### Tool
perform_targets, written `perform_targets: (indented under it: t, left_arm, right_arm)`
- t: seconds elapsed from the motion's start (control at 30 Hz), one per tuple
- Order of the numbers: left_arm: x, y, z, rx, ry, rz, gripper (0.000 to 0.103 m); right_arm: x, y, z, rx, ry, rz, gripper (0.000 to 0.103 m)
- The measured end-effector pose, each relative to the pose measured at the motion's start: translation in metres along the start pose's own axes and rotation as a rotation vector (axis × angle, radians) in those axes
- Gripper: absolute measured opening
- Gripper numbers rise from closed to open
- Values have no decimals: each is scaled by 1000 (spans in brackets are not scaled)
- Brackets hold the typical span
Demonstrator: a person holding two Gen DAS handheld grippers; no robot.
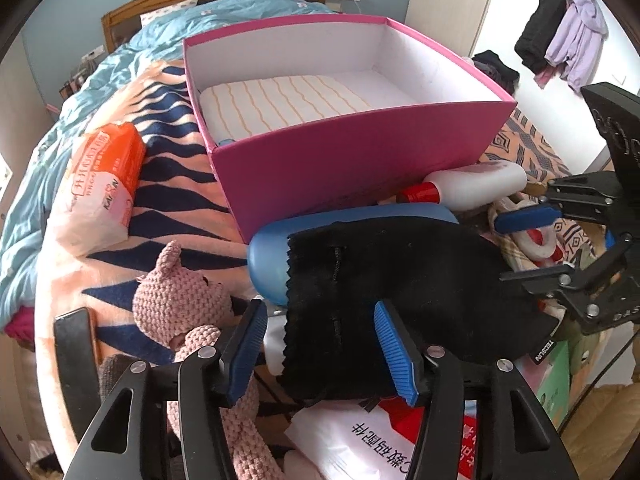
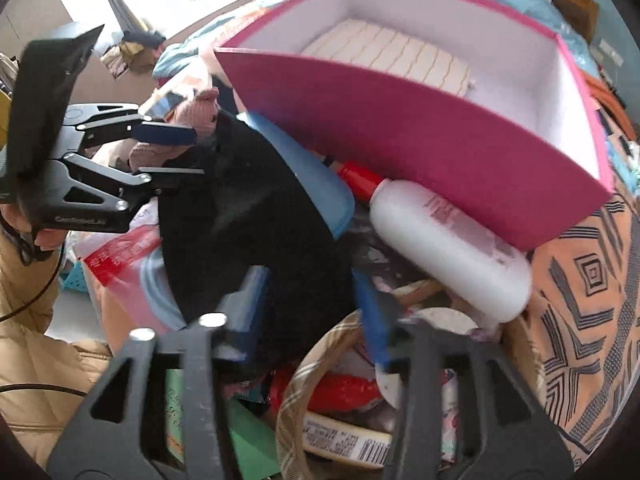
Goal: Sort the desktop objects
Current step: 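Grasp the black cloth with the left gripper while the right gripper grasps its other edge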
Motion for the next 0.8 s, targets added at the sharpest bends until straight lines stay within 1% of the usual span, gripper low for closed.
perform_targets:
  t: [0.07, 0.1, 0.13, 0.2, 0.23, 0.27, 0.3, 0.33, 0.37, 0.4, 0.43, 0.53, 0.6, 0.63, 0.67, 0.7, 0.73, 0.77, 0.8]
  left_arm:
    - [2, 1, 0, -2, 2, -13, 57]
    - [3, 1, 0, -4, 7, -22, 57]
    - [5, 2, -1, -5, 9, -31, 57]
    - [6, 2, -1, -5, 9, -47, 57]
    - [7, 2, -1, -6, 10, -54, 55]
    - [7, 1, -1, -3, 9, -61, 54]
    - [8, 0, -2, -1, 5, -70, 49]
    - [8, 0, -2, 2, 2, -78, 41]
    - [8, -2, -2, 9, -4, -79, 38]
    - [7, -4, -2, 18, -7, -72, 31]
    - [6, -6, 0, 29, -15, -68, 26]
    - [4, -18, 4, 77, -45, -84, 23]
    - [1, -26, 8, 108, -58, -87, 23]
    - [1, -28, 9, 114, -62, -88, 23]
    - [0, -29, 9, 117, -64, -90, 23]
    - [0, -29, 8, 117, -65, -93, 23]
    - [-1, -29, 7, 114, -65, -94, 23]
    - [0, -28, 6, 108, -63, -94, 23]
    - [0, -26, 4, 101, -63, -93, 23]
  right_arm:
    - [-5, 5, -1, -22, -18, -2, 59]
    - [-8, 7, -2, -32, -27, 22, 59]
    - [-11, 7, -3, -38, -36, 36, 56]
    - [-15, 7, -3, -36, -53, 51, 37]
    - [-18, 6, -4, -37, -73, 44, 11]
    - [-19, 6, -4, -34, -89, 32, 6]
    - [-21, 3, -4, -16, -117, 13, 6]
    - [-24, 1, -3, -5, -134, 12, 5]
    - [-27, -3, -2, 9, -151, 12, 4]
    - [-30, -8, 1, 37, -176, -1, 4]
    - [-34, -14, 5, 65, -195, -14, 4]
    - [-41, -33, 20, 151, -236, -48, 4]
    - [-43, -43, 28, 191, -255, -57, 4]
    - [-42, -46, 32, 200, -240, -58, 4]
    - [-40, -44, 36, 192, -218, -39, 9]
    - [-37, -39, 36, 161, -206, -9, 11]
    - [-35, -35, 34, 148, -209, -19, 14]
    - [-33, -30, 32, 131, -211, -34, 21]
    - [-30, -21, 27, 86, -210, -37, 29]
Point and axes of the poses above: each gripper's, at about its wrist camera, not at the fingertips, and y roughly the way its jaws point, x to its right, z to its top, the point moved 4 cm from there along y, roughly the way its jaws point, and after that the axes turned 13 degrees about x, right-handed, at the moved point
